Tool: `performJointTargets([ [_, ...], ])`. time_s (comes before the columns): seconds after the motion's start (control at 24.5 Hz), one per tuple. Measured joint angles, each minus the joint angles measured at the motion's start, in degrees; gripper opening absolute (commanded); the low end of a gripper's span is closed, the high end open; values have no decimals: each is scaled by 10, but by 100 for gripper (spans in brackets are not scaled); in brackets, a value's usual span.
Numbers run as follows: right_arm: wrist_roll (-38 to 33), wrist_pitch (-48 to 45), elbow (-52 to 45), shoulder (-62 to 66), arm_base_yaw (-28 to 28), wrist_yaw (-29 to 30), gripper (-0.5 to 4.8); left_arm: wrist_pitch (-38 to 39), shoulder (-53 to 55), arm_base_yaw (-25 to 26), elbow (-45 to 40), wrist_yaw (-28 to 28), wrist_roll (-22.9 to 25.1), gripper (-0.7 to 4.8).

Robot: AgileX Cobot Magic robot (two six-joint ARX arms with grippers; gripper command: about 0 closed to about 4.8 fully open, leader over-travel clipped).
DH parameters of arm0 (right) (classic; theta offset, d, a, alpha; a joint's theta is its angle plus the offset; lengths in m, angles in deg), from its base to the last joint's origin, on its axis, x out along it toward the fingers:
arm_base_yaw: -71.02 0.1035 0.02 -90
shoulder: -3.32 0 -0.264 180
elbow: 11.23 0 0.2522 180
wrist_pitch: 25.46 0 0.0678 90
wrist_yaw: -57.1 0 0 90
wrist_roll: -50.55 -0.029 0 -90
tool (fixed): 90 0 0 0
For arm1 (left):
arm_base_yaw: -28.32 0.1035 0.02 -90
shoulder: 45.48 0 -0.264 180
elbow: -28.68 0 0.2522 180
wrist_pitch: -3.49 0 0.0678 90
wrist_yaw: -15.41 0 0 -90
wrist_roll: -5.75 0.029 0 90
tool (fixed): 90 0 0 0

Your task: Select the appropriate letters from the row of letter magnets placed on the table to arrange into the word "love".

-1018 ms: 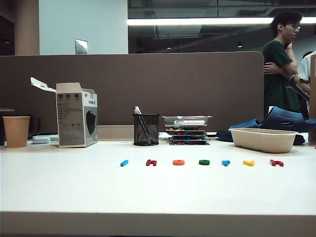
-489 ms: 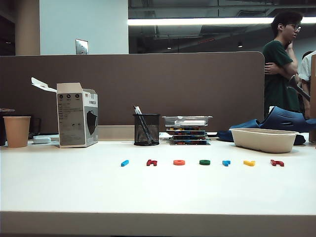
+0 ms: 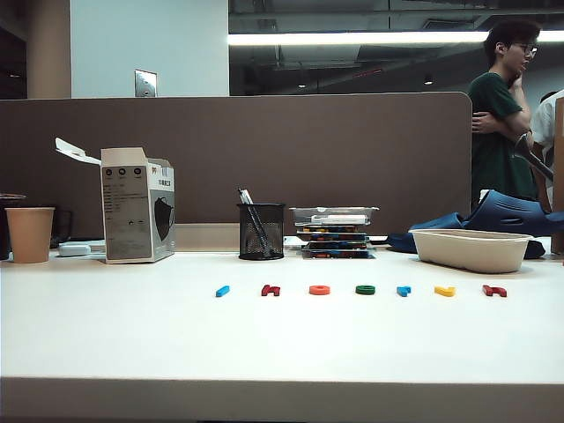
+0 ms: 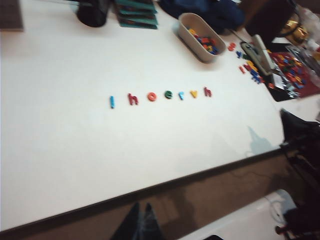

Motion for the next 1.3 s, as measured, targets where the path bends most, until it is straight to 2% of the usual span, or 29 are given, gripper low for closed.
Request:
performJointTargets([
  [0.12, 0, 0, 0, 0, 0, 0, 0, -35, 22, -45, 0, 7, -29, -5],
  [0.45, 0, 0, 0, 0, 0, 0, 0, -93, 68, -82, -3, 21, -71, -5],
  [0.53, 0, 0, 0, 0, 0, 0, 0, -104, 89, -106, -3, 25, -78, -5],
  [0.73, 0, 0, 0, 0, 0, 0, 0, -129, 141, -181, -6, 101, -87, -5],
  [1.06, -14, 0, 0, 0, 0, 0, -1, -198, 191, -185, -7, 121, -125, -5],
  [1.3, -26, 0, 0, 0, 0, 0, 0, -212, 199, -189, -24, 111, -145, -5],
])
